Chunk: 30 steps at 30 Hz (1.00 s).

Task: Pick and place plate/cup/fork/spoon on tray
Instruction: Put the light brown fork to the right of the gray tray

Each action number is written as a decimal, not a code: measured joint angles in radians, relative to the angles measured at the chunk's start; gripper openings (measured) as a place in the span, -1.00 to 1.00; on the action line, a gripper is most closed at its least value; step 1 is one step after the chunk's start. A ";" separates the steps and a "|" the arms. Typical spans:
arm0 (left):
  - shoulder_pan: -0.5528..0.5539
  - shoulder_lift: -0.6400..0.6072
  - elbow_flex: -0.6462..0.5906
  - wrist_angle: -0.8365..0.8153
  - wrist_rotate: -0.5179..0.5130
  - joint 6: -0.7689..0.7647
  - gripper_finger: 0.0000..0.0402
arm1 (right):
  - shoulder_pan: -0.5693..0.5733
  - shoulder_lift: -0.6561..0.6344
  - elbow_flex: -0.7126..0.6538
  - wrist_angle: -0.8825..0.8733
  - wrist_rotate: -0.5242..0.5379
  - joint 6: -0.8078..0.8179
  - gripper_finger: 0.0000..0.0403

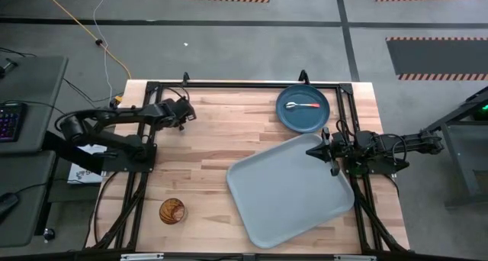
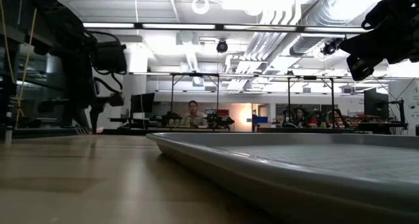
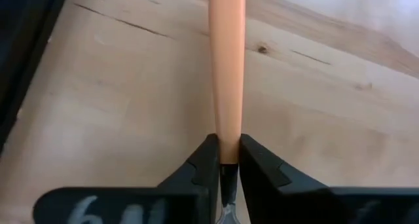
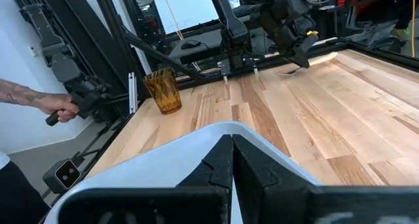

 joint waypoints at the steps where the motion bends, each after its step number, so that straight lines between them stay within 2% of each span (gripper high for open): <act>1: 0.006 -0.009 0.000 -0.011 -0.001 0.008 -0.81 | 0.000 0.000 0.000 0.000 0.000 0.000 -1.00; 6: 0.033 -0.053 0.001 -0.028 0.016 0.052 -0.88 | 0.000 0.000 0.000 0.000 0.000 0.000 -1.00; 13: 0.043 -0.117 0.002 -0.032 0.036 0.110 -0.86 | 0.000 0.000 0.000 0.000 0.000 0.000 -1.00; 21: 0.020 -0.194 0.009 -0.047 0.174 0.273 -0.88 | 0.000 0.000 0.000 0.000 0.000 0.000 -1.00; 30: -0.071 -0.265 0.173 -0.138 0.185 0.411 -0.88 | 0.000 0.000 0.000 0.000 0.000 0.000 -1.00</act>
